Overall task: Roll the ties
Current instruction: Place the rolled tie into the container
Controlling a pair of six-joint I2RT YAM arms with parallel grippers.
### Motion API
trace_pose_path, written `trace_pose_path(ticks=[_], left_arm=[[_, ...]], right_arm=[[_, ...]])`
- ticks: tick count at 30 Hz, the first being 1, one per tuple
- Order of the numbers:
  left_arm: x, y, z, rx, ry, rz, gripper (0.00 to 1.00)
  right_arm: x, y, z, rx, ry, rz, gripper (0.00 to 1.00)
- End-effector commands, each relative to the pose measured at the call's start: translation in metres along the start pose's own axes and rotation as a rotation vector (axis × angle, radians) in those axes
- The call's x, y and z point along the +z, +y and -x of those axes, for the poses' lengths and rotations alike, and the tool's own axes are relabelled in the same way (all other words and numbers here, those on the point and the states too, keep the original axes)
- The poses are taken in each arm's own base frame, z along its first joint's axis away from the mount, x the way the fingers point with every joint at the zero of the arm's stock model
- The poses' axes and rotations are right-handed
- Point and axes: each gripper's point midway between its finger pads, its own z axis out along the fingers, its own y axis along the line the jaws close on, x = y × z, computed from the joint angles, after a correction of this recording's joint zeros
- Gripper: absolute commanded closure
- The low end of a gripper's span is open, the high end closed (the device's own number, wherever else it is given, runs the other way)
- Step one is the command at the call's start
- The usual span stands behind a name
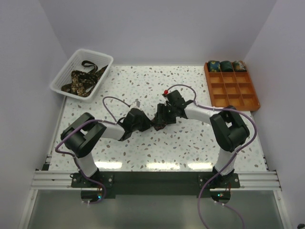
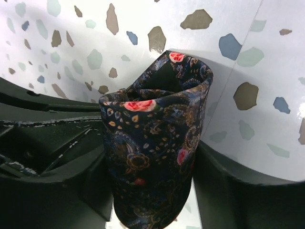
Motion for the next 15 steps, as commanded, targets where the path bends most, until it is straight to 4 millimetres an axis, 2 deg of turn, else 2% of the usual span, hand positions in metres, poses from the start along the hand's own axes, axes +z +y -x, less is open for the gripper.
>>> trace_pose_path(ticks=[1, 5, 9, 10, 11, 12, 15], left_arm=[[-0.005, 0.062, -0.017, 0.069, 0.057, 0.219, 1.0], [-0.005, 0.058, -0.015, 0.076, 0.052, 0.211, 1.0], [-0.008, 0.053, -0.011, 0.081, 0.048, 0.209, 0.99], [-0.009, 0.051, -0.01, 0.08, 0.048, 0.205, 0.95], [-0.014, 0.045, -0.006, 0.082, 0.037, 0.194, 0.85], [-0.016, 0.043, 0.0, 0.082, 0.017, 0.197, 0.79], [-0.033, 0.026, 0.025, 0.092, -0.042, 0.162, 0.58]], right_arm=[[-0.001, 0.005, 0.009, -0.05, -0.027, -0.013, 0.42], [0.003, 0.0, 0.008, -0.068, -0.037, -0.036, 0.57], [-0.002, -0.004, 0.013, -0.094, -0.072, -0.077, 0.8], [-0.005, -0.006, 0.015, -0.107, -0.076, -0.088, 0.83], [-0.009, -0.007, 0.016, -0.116, -0.074, -0.106, 0.88], [-0.015, -0.008, 0.02, -0.128, -0.088, -0.123, 0.9], [-0.03, -0.013, 0.028, -0.148, -0.106, -0.181, 0.94]])
